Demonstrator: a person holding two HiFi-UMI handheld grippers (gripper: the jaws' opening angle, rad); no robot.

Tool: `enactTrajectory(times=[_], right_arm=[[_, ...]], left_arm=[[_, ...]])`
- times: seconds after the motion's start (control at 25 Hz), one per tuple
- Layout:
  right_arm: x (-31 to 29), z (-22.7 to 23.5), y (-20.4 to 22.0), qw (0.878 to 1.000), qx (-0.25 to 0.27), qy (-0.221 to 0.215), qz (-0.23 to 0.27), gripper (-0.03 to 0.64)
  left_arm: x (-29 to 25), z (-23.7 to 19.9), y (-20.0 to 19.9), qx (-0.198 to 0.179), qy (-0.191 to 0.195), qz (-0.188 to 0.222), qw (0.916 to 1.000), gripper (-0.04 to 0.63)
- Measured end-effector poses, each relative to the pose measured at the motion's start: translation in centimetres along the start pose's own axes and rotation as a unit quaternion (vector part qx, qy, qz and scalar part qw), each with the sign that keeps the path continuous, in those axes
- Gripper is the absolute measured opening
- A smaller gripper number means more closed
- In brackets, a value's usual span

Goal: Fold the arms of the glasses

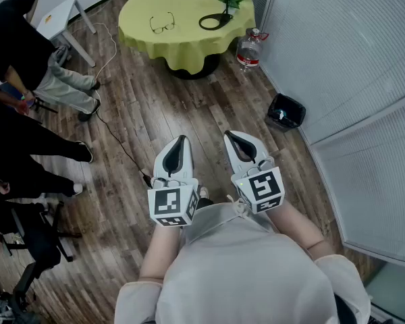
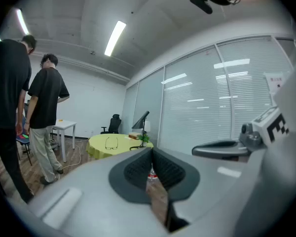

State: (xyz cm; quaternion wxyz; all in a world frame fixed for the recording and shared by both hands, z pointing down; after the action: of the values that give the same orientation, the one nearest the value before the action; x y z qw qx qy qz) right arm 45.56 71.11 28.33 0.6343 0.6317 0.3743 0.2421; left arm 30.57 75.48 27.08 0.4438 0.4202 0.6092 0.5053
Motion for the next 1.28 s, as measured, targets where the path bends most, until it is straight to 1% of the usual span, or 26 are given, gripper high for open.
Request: enactTrajectory(times=[0.36,0.6,0.72,0.84,1.04,1.28], right_arm=[[-2.3,0.0,0.1,1.000,-0.004,-0.006,-0.008,-0.002],[-4.3,-0.3,0.1,0.999,-0.026,0.011,-0.020,-0.002],[-5.4,-0.8,0.5,0.999,-0.027,0.014,-0.030,-0.002],[-7.3,-1.6,0.5,0.999,-0.030,0.016,-0.039,-0.002],[-11.5,-4.0,0.4,0.998,-0.038,0.024,-0.052,-0.002],[-15.8,-7.2,0.4,0.997,-0.034,0.018,-0.069,-0.002]], left_arm=[[-1.4,-1.8,0.2,0.007,-0.005,-0.008,0.9999,0.006],[-2.0,-3.9,0.2,0.011,-0.003,-0.013,0.9998,0.006],[-2.3,-5.1,0.4,0.012,-0.002,-0.014,0.9998,0.006],[-2.7,-7.4,0.4,0.014,-0.001,-0.018,0.9997,0.006],[-2.9,-12.9,0.6,0.026,-0.005,-0.024,0.9993,0.006],[-3.3,-18.2,1.7,0.039,-0.013,-0.041,0.9983,0.006]])
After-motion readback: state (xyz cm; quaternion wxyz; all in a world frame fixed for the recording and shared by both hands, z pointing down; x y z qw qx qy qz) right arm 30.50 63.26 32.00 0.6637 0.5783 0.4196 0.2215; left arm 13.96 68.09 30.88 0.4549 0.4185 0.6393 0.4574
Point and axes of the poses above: the fingertips, and each gripper's own axes: x backward along the fingers, z to its right, y out of its underside, the point moved 6 cm from there along x, backward along the fingers, and after that the axes turned 8 degrees about y, right-handed, at the moved point
